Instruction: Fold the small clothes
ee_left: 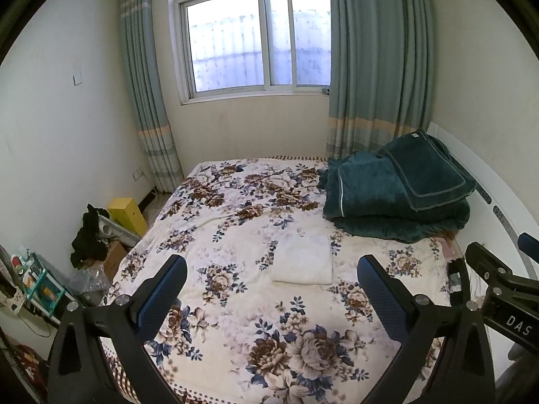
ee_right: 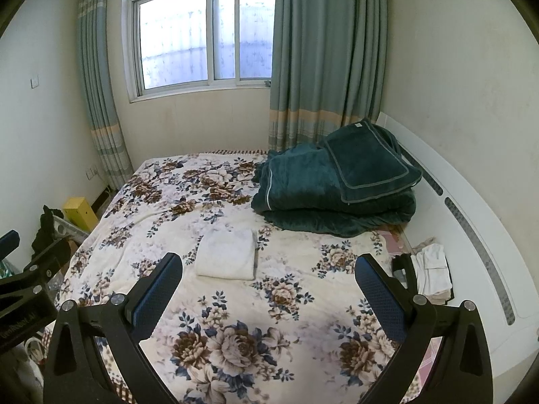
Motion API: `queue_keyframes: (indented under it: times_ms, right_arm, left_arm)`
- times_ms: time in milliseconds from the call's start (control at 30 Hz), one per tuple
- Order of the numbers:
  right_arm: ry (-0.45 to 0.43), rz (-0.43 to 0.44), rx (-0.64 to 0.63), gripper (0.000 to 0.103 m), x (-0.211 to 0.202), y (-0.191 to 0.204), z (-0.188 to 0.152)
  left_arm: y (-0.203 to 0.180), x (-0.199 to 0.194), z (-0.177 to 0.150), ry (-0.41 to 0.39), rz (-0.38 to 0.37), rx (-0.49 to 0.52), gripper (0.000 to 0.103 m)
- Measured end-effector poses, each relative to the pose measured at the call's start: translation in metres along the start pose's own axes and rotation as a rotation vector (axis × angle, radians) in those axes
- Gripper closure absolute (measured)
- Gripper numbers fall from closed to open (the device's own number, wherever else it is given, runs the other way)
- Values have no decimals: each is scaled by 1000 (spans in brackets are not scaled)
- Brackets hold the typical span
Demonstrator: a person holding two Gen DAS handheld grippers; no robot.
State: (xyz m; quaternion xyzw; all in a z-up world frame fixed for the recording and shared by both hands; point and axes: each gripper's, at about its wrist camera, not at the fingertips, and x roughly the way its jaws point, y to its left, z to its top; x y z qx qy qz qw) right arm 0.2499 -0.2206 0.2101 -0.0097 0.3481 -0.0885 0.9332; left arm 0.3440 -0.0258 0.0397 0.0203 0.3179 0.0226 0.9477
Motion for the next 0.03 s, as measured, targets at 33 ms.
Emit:
queue_keyframes:
  times_ms: [33]
  right_arm:
    - [0,-2,3,0,-2,-1,-2]
  left_arm:
    - [0,0,1,-1,2,1,0]
